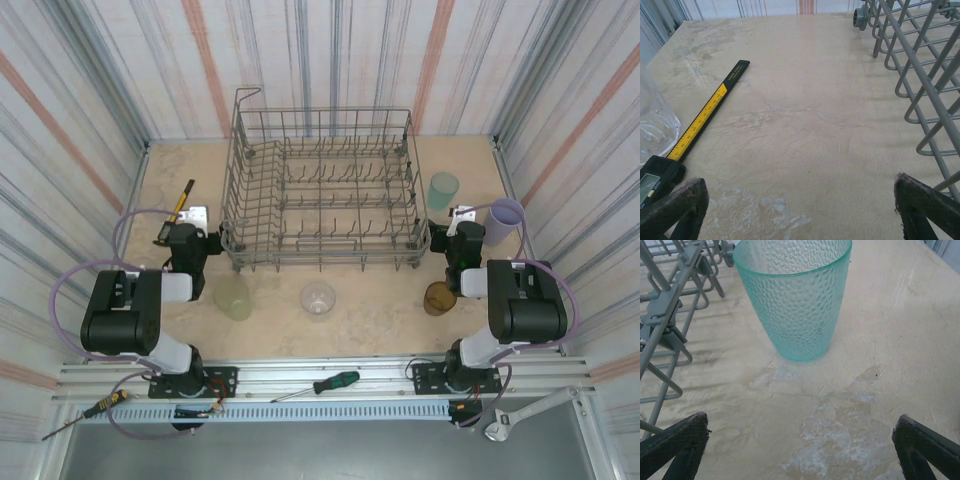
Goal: Load the cups into the dish rack
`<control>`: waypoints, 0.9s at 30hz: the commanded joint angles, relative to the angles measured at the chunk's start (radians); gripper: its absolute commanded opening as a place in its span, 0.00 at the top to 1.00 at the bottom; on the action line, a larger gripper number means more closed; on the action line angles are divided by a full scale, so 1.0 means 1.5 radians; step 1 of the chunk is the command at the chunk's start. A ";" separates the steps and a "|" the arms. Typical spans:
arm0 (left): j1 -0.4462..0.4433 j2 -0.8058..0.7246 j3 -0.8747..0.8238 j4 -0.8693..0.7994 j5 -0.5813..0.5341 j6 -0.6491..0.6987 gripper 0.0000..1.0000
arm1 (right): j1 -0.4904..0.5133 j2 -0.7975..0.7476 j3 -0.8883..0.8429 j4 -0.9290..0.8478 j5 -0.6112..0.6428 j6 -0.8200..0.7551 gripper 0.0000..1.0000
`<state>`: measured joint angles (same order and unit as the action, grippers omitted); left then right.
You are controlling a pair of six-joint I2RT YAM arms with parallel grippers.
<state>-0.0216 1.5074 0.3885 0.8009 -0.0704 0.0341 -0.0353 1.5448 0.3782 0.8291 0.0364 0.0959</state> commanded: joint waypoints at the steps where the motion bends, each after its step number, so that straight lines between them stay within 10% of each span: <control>1: 0.002 0.000 0.006 0.007 0.013 0.004 0.01 | -0.002 0.001 0.012 0.002 -0.016 -0.003 0.01; 27: -0.001 -0.037 -0.014 0.014 -0.043 -0.018 0.01 | -0.009 -0.026 -0.012 0.023 0.056 0.036 0.01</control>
<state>-0.0216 1.4895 0.3847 0.7910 -0.0971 0.0227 -0.0376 1.5383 0.3744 0.8371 0.0750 0.1135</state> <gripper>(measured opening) 0.986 0.987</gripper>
